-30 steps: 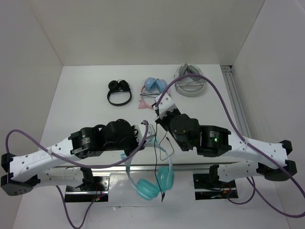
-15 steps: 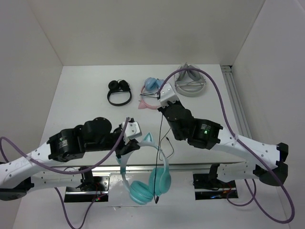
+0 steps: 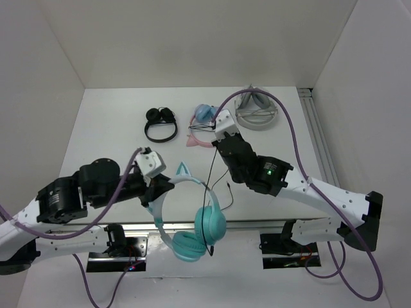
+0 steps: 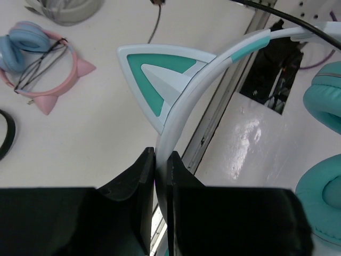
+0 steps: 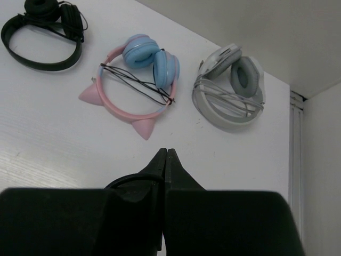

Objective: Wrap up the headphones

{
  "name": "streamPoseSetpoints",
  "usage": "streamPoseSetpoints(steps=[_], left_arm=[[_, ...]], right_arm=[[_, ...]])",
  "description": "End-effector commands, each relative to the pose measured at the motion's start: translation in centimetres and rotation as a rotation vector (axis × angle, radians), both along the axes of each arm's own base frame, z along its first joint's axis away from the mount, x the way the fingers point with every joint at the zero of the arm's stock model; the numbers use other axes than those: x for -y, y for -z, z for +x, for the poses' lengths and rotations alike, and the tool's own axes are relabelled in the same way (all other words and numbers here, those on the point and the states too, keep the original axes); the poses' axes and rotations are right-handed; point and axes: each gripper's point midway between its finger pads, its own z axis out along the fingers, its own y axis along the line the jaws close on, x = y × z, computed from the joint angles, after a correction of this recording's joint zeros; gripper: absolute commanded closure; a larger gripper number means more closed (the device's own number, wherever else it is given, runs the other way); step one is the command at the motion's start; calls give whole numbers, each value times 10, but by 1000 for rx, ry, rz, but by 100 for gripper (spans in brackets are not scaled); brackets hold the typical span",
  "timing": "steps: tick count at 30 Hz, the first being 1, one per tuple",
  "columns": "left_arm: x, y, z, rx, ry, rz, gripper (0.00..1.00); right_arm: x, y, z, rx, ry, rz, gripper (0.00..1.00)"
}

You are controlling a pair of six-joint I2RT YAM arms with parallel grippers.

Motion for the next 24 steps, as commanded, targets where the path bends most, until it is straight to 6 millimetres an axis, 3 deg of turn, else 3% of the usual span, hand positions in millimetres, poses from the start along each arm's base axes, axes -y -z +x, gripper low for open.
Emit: streamPoseSetpoints(steps=[1, 5, 6, 10, 11, 13, 14, 15, 17, 18, 23, 24], left_arm=[[-15, -86, -8, 58, -30, -318, 100], [-31, -114, -13, 59, -56, -439, 100], [-33, -118, -13, 46, -67, -459, 100], [-43, -127, -4, 13, -159, -509, 100], [-46, -127, 2, -5, -211, -527, 100], [-50, -127, 8, -19, -257, -543, 100], [-51, -123, 13, -39, -302, -549, 100], [-52, -126, 15, -42, -318, -568, 100], [-49, -120, 20, -57, -345, -571, 100], [-51, -124, 23, -69, -369, -603, 100], [-57, -123, 36, -92, -474, -650, 100], [-59, -123, 38, -106, -494, -666, 100]], right_arm=[[-4, 12, 5, -16, -1, 76, 100], [-29, 21, -3, -41, -141, 156, 100], [-40, 31, -8, -69, -206, 160, 100], [-74, 32, -25, -89, -403, 271, 100], [-86, 43, -36, -123, -487, 275, 100], [-97, 29, -48, -93, -589, 359, 100], [-109, 27, -64, -110, -694, 394, 100], [-113, 38, -74, -126, -752, 399, 100], [-125, 22, -97, -92, -910, 475, 100], [-127, 33, -103, -104, -944, 474, 100], [-138, 17, -134, -64, -1110, 566, 100], [-139, 26, -137, -71, -1118, 564, 100]])
